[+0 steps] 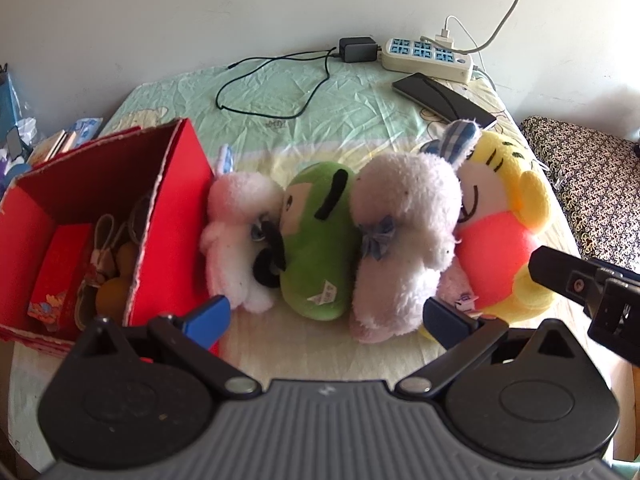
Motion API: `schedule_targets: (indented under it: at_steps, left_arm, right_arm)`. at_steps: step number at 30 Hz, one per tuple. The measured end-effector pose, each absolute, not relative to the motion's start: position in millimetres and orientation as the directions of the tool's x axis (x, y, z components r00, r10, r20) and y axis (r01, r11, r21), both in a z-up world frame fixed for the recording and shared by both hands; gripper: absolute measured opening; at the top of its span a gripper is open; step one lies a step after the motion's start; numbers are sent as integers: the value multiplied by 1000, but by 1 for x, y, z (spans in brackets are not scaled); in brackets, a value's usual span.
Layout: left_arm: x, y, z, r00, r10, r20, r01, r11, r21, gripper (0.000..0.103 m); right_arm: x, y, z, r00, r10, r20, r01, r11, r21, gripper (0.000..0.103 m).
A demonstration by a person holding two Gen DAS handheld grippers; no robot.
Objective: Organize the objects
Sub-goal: 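Move the right gripper down onto the white bunny plush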
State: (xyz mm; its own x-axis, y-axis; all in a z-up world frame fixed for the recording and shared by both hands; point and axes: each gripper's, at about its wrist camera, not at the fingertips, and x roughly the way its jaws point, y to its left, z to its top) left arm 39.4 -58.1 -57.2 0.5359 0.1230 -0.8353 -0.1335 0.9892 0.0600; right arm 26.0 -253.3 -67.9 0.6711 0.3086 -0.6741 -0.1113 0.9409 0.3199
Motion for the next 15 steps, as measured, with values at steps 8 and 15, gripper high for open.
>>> schedule_targets:
  at_steps: [8,15]
  left_arm:
    - [34,-52,-55,602,1,-798,-46,998,-34,101]
    - [42,-50,-60,633,-159,-758,72,987,-146,96]
  right_arm:
    - [33,-253,-66,661,369,-653,-142,917,373,57]
    - [61,-249,-68,579,529,-620,-176,824,539,58]
